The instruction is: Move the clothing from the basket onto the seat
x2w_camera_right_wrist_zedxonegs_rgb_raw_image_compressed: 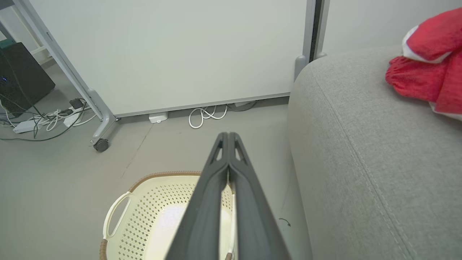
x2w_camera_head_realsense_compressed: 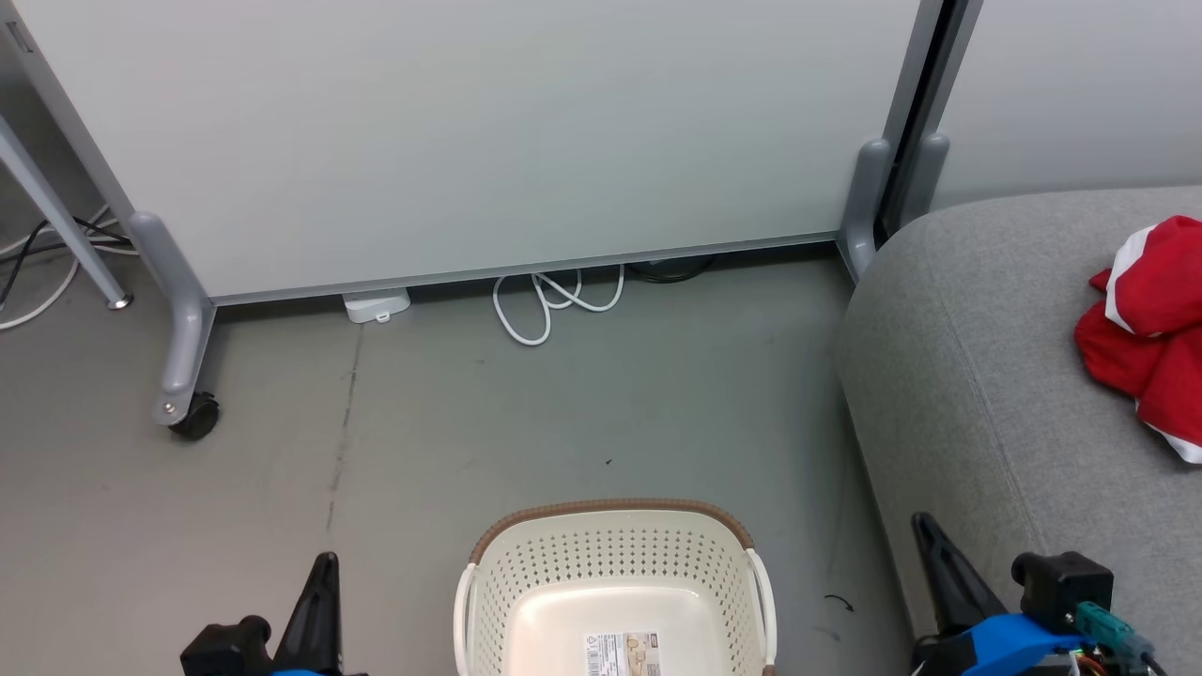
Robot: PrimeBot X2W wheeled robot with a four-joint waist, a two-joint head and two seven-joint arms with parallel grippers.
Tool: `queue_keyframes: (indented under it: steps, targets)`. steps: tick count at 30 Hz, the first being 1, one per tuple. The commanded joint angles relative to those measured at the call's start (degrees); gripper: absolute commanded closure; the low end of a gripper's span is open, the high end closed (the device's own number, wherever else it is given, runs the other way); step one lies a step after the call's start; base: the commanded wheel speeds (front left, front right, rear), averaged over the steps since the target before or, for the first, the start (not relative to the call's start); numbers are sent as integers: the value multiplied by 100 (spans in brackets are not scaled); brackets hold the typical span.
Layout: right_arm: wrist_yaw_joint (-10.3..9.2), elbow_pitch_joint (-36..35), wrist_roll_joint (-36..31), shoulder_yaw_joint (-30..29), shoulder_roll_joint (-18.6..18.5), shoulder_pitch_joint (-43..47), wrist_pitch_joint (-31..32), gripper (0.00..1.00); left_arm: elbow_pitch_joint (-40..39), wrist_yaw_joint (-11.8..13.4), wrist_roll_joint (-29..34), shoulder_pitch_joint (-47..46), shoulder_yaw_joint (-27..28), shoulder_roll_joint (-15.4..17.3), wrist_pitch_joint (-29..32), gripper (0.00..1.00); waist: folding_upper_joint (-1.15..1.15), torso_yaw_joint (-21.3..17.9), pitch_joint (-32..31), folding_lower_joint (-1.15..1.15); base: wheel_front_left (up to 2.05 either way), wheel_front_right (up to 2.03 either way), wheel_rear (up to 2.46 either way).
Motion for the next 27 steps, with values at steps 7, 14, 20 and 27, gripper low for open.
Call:
queue_keyframes:
  steps: [7, 14, 20, 27]
  targets:
    - [0, 51, 583, -58, 2, -32, 95, 100, -9, -7, -544, -21, 87, -43, 167, 100, 0, -2, -4, 0, 0, 0, 0]
    - [0, 12, 1325, -109, 1, -86, 199, 100, -128, -16, -1236, -86, 178, -71, 354, 100, 0, -4, -8, 0, 0, 0, 0]
    - [0, -16, 1916, -152, 0, -132, 286, 100, -220, -25, -1788, -140, 253, -95, 505, 100, 0, -5, -12, 0, 0, 0, 0]
    - [0, -44, 2556, -201, -1, -187, 379, 100, -318, -34, -2387, -198, 333, -120, 667, 100, 0, -7, -17, 0, 0, 0, 0]
